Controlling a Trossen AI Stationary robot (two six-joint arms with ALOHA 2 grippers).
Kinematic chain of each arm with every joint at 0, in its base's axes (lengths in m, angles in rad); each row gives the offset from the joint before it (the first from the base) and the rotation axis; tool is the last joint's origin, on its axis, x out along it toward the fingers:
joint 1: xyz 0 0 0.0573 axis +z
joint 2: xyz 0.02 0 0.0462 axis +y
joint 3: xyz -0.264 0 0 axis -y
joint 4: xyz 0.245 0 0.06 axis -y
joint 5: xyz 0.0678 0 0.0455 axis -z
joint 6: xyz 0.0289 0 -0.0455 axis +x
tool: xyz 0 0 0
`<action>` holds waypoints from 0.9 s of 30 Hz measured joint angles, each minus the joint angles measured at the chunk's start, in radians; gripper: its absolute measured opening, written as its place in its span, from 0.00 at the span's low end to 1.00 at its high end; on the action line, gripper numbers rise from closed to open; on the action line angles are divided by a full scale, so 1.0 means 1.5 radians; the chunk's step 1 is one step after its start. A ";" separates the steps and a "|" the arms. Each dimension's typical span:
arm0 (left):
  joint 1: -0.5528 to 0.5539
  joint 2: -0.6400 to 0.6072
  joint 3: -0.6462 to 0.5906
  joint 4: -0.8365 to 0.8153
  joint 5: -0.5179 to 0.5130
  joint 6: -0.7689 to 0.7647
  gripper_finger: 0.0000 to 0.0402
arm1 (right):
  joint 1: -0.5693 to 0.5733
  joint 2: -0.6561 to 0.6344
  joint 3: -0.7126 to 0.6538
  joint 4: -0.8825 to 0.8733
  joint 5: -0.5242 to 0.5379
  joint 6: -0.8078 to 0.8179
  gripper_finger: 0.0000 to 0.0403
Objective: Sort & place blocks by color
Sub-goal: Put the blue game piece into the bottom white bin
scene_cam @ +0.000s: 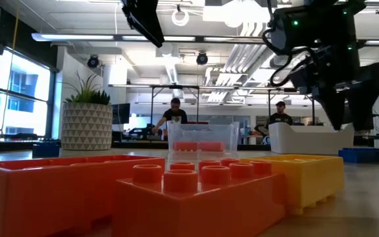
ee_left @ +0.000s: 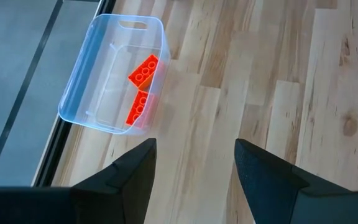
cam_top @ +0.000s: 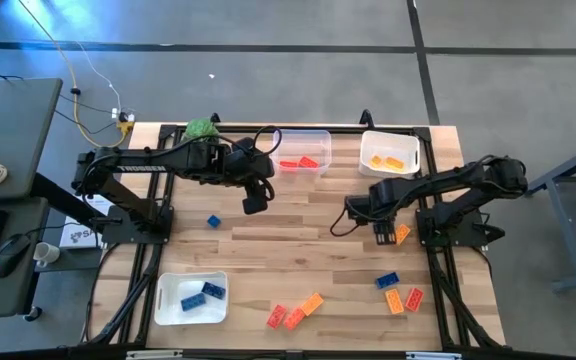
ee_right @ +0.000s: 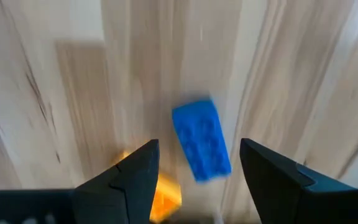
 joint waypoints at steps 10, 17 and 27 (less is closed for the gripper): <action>0.000 0.000 0.000 -0.001 0.001 0.000 0.50 | 0.000 0.089 0.000 0.025 -0.001 -0.042 0.52; 0.000 0.000 0.000 -0.001 0.001 0.000 0.50 | -0.004 0.167 0.000 0.025 0.047 -0.042 0.52; 0.000 0.000 0.000 -0.001 0.001 0.007 0.50 | -0.005 0.218 0.004 0.024 0.043 -0.020 0.42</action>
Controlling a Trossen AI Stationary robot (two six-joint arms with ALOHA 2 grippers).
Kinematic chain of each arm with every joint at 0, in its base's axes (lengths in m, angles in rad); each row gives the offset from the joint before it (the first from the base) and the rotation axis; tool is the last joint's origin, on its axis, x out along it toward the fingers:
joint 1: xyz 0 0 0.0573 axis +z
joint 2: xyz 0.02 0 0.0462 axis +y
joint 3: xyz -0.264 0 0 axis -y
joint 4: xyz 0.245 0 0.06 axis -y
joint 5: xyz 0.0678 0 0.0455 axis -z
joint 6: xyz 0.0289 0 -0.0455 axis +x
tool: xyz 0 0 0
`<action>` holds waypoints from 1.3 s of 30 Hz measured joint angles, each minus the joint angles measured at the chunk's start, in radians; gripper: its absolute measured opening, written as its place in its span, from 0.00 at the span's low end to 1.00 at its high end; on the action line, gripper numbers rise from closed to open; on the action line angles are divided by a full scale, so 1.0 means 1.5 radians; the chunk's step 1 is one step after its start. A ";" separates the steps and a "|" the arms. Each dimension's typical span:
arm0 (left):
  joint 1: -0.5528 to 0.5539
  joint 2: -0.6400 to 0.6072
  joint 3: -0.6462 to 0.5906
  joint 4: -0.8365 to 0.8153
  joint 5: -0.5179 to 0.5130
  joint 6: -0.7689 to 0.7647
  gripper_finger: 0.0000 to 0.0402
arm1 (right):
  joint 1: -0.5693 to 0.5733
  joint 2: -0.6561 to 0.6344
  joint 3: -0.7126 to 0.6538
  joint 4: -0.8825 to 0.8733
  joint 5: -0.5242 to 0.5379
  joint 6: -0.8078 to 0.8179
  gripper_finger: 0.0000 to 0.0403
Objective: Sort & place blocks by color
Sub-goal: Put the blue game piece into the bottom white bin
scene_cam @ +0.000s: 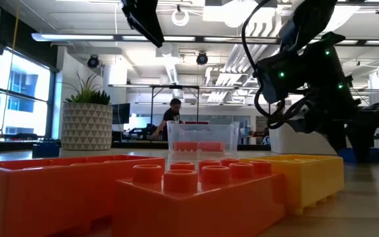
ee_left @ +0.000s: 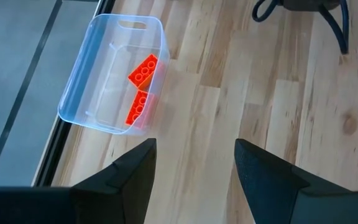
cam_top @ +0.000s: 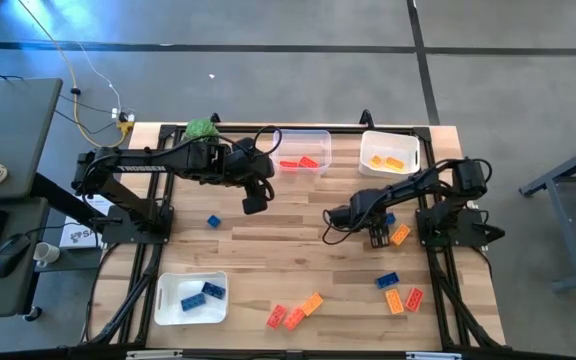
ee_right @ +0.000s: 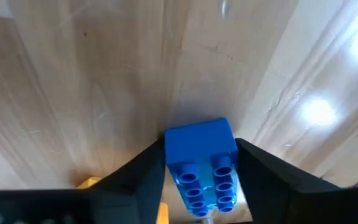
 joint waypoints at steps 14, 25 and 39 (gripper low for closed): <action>0.000 0.000 0.000 0.000 0.000 0.022 0.50 | 0.000 0.004 0.056 -0.005 -0.048 0.121 0.27; 0.000 -0.029 0.000 -0.004 -0.002 0.023 0.50 | 0.002 0.003 0.193 -0.008 -0.075 0.159 0.27; 0.003 -0.151 0.001 -0.010 0.000 -0.015 0.50 | -0.002 0.003 0.432 -0.038 -0.027 0.082 0.27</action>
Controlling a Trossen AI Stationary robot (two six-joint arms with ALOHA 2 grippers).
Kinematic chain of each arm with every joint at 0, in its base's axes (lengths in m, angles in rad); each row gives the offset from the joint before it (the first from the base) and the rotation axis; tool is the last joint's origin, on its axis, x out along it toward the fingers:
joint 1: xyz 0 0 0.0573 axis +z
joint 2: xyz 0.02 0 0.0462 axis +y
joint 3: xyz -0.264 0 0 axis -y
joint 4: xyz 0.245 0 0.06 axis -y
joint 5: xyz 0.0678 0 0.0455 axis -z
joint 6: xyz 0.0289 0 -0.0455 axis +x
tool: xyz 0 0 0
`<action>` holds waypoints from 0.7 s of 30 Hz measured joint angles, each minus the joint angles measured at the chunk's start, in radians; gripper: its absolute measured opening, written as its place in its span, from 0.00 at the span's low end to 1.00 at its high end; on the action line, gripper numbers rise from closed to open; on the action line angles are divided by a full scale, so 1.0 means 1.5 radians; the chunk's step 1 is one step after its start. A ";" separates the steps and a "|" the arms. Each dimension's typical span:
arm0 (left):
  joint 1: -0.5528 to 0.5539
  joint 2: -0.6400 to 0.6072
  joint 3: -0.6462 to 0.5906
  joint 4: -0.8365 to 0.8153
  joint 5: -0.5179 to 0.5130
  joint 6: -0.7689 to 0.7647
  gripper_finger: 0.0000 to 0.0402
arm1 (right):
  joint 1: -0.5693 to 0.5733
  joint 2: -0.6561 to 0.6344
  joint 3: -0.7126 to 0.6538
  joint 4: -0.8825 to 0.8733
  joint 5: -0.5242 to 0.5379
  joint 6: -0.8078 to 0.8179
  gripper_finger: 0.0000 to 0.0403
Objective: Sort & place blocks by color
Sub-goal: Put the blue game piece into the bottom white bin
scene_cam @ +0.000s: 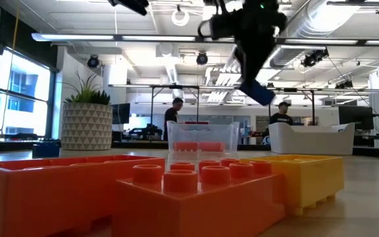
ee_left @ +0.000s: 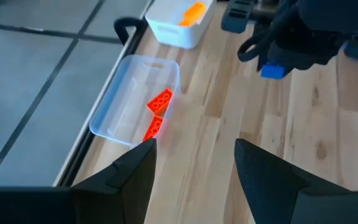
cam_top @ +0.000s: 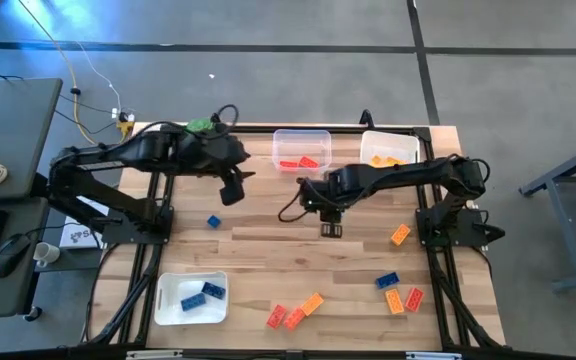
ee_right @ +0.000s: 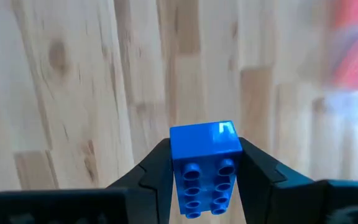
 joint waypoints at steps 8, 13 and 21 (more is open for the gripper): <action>-0.002 -0.054 -0.017 0.018 -0.001 -0.007 0.50 | -0.019 0.000 0.125 -0.012 0.013 -0.032 0.27; -0.002 -0.085 -0.090 0.087 0.001 -0.025 0.50 | -0.026 -0.001 0.203 -0.013 0.005 -0.033 0.27; -0.003 -0.117 -0.204 0.260 0.018 -0.025 0.50 | -0.024 -0.001 0.290 -0.006 0.003 -0.028 0.27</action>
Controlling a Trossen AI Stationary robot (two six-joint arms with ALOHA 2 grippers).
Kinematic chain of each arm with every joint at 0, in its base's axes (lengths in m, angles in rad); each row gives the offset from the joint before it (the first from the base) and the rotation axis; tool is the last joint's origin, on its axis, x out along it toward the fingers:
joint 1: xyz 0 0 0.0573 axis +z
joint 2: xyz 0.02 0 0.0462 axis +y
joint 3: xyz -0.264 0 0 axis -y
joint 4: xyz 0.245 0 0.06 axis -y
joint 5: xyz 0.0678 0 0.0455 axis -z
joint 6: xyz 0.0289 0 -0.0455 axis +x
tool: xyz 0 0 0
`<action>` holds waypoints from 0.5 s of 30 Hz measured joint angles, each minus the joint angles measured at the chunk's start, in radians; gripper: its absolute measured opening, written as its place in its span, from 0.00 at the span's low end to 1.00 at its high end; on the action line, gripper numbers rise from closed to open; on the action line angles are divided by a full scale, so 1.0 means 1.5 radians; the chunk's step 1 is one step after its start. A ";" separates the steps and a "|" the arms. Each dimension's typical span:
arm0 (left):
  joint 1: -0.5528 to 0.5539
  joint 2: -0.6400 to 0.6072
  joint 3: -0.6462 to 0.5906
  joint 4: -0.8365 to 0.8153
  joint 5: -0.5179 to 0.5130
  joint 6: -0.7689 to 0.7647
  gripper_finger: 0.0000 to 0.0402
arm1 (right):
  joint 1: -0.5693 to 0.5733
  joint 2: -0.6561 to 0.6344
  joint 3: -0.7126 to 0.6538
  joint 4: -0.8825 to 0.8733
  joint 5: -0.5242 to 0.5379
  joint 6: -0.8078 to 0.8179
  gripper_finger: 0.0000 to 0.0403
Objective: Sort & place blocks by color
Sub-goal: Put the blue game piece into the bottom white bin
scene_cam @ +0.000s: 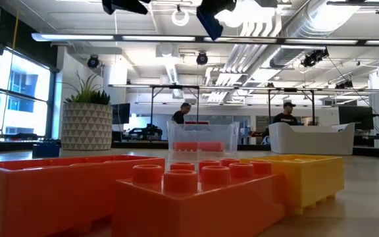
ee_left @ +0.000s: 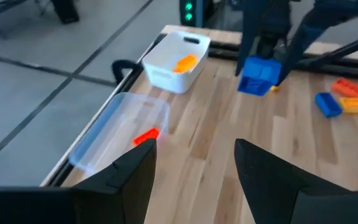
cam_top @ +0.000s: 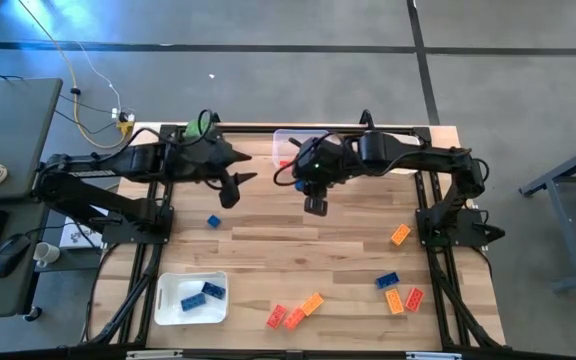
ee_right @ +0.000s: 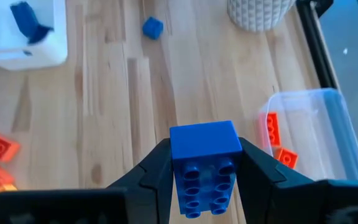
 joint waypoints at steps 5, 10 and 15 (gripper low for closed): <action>-0.001 -0.002 -0.039 0.113 0.071 0.040 0.50 | 0.009 0.000 0.018 0.023 -0.016 0.000 0.27; -0.001 -0.001 -0.056 0.190 0.118 0.052 0.50 | 0.020 0.000 0.024 0.053 -0.030 0.000 0.27; -0.001 0.005 -0.057 0.215 0.151 0.057 0.50 | 0.027 0.000 0.024 0.077 -0.036 0.000 0.27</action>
